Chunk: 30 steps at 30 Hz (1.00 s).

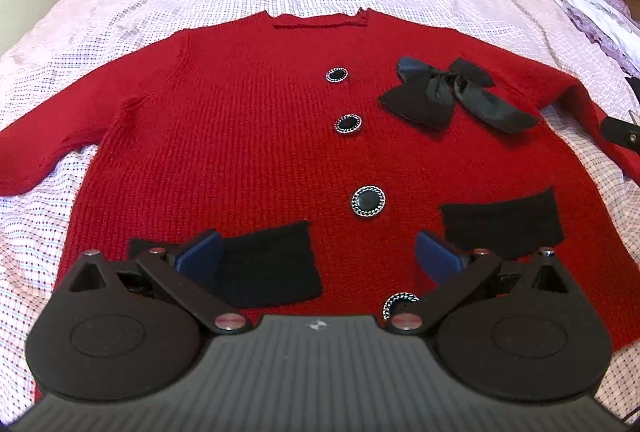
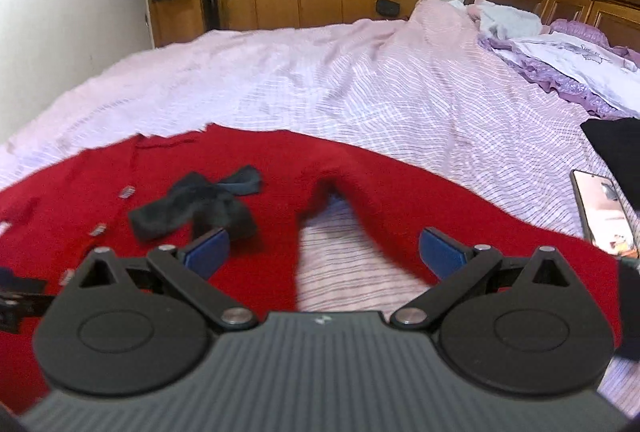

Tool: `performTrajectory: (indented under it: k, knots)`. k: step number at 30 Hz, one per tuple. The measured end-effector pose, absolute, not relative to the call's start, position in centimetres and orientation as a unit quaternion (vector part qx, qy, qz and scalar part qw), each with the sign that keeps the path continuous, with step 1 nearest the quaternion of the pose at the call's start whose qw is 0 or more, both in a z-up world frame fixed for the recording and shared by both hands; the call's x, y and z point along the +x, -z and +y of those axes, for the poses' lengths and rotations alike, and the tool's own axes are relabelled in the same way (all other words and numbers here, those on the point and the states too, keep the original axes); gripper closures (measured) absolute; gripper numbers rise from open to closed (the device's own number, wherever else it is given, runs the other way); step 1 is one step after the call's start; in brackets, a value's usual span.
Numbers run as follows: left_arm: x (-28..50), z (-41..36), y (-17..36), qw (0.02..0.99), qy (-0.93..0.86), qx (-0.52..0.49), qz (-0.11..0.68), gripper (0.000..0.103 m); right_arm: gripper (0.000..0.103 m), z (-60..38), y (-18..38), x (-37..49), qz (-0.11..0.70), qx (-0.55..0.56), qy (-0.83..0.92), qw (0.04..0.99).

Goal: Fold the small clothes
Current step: 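Move the right gripper over the red cardigan's sleeve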

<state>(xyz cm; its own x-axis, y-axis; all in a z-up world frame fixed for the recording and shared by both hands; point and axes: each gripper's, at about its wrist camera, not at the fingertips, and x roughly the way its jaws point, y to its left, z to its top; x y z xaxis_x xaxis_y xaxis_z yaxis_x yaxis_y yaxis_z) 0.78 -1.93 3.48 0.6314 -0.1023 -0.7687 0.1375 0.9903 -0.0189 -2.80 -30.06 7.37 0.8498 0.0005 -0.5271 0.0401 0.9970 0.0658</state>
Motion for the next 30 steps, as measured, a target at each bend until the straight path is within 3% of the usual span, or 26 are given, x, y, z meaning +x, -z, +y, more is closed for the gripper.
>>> performTrajectory:
  k: [17, 21, 24, 30]
  knots:
    - [1.7, -3.0, -2.5, 0.892, 0.03, 0.046, 0.448, 0.0, 0.0, -35.1, -3.6, -0.4, 0.328, -0.017, 0.073, 0.942]
    - [1.7, -3.4, -2.3, 0.892, 0.025, 0.055, 0.448, 0.0, 0.007, -36.2, -3.0, -0.2, 0.334, 0.016, 0.058, 0.941]
    - [1.7, -3.6, -2.1, 0.891, 0.02, 0.058, 0.451, 0.0, 0.022, -37.1, -2.7, -0.1, 0.334, 0.027, 0.062, 0.94]
    - [1.9, -4.0, -1.8, 0.889, 0.012, 0.065, 0.453, 0.0, 0.028, -37.7, -2.2, 0.0, 0.338, 0.029, 0.058, 0.939]
